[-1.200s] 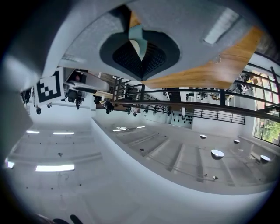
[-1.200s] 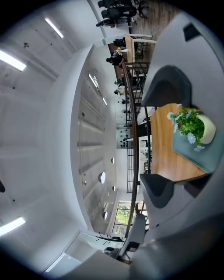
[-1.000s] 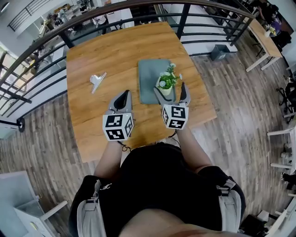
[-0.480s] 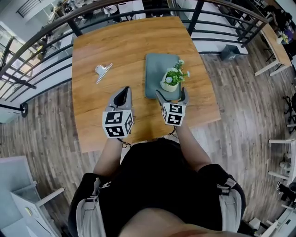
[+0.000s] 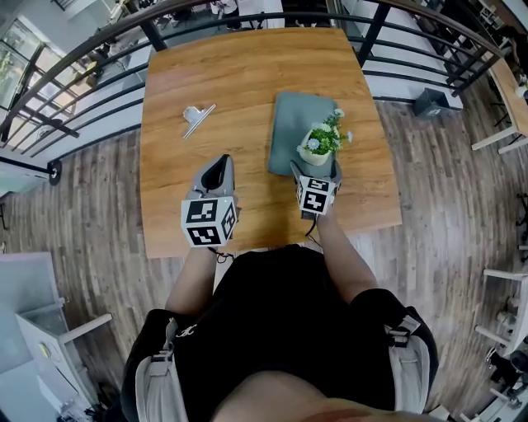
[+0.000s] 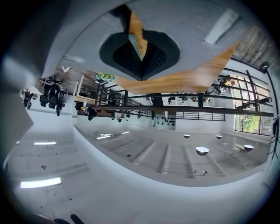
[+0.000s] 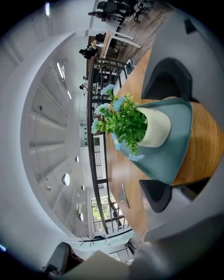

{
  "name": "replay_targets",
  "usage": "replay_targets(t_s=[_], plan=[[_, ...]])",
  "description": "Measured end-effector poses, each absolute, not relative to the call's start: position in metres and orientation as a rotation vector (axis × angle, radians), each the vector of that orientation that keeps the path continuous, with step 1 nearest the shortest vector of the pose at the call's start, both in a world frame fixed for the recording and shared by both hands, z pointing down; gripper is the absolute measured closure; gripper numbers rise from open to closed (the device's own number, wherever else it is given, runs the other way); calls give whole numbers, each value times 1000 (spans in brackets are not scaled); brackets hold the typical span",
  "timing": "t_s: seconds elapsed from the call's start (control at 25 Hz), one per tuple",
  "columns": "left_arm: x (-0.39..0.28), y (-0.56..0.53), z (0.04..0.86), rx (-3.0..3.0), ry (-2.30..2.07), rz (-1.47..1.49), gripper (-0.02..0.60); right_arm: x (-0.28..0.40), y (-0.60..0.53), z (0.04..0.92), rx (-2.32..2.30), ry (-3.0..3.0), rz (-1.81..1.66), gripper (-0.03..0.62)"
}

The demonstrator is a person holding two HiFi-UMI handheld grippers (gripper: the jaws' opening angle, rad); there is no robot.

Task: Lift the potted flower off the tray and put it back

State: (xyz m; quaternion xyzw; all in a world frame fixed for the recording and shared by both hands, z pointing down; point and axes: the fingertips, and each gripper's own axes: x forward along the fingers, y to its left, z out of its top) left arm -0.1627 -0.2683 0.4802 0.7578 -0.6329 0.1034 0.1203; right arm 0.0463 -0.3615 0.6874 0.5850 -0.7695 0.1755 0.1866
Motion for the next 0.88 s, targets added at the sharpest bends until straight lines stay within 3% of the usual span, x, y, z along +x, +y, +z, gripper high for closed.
replay_targets(t_s=[0.88], plan=[[-203, -239, 483, 1976, -2096, 404, 566, 62, -443, 739, 1652, -2116, 524, 14]])
